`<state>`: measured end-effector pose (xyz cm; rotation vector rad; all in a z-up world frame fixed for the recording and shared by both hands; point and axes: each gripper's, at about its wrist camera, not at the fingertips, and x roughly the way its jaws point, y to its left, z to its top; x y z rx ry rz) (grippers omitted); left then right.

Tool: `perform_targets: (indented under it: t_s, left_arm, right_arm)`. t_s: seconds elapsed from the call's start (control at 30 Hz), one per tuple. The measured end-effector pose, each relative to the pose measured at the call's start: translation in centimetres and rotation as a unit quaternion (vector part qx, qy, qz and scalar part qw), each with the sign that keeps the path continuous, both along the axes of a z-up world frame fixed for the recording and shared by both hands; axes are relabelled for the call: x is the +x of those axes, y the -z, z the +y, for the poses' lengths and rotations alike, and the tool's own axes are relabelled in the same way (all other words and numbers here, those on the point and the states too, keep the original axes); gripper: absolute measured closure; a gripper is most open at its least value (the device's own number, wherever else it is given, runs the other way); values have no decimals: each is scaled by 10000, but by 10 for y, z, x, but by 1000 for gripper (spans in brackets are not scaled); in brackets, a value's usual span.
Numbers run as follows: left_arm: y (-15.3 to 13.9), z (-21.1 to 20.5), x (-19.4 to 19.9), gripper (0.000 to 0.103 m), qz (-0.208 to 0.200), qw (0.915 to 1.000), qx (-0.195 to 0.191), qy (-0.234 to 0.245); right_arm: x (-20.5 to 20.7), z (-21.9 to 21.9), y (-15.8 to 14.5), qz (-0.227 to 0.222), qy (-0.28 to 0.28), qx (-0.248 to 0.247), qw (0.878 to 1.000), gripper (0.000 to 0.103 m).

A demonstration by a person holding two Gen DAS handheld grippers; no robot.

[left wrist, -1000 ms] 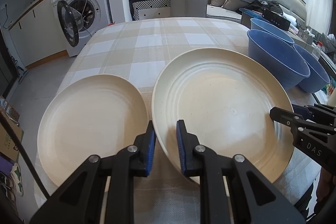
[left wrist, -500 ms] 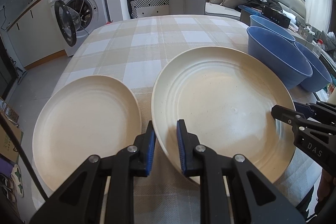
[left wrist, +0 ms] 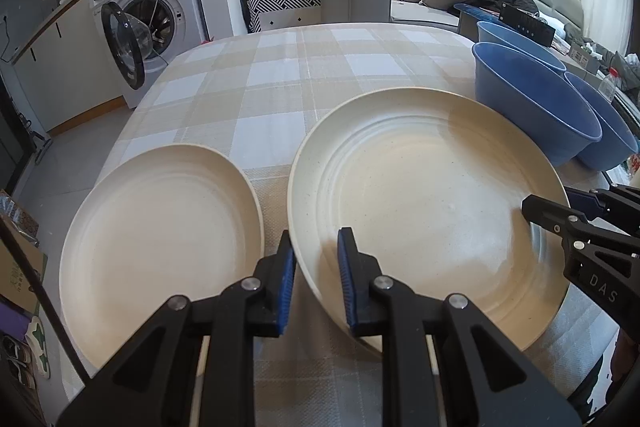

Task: Organize plates and bowls
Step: 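Lower the held cream plate onto the other cream plate with the right tool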

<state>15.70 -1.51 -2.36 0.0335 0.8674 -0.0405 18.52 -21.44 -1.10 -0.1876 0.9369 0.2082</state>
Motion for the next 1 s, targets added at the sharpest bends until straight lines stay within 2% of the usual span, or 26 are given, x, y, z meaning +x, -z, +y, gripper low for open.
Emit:
perform_targets:
  t_s: [1.0]
  left_arm:
    - [-1,-4,6,84,-47,9997,236,13]
  right_arm:
    - [14,-2,10,61,-68,95,9999,77]
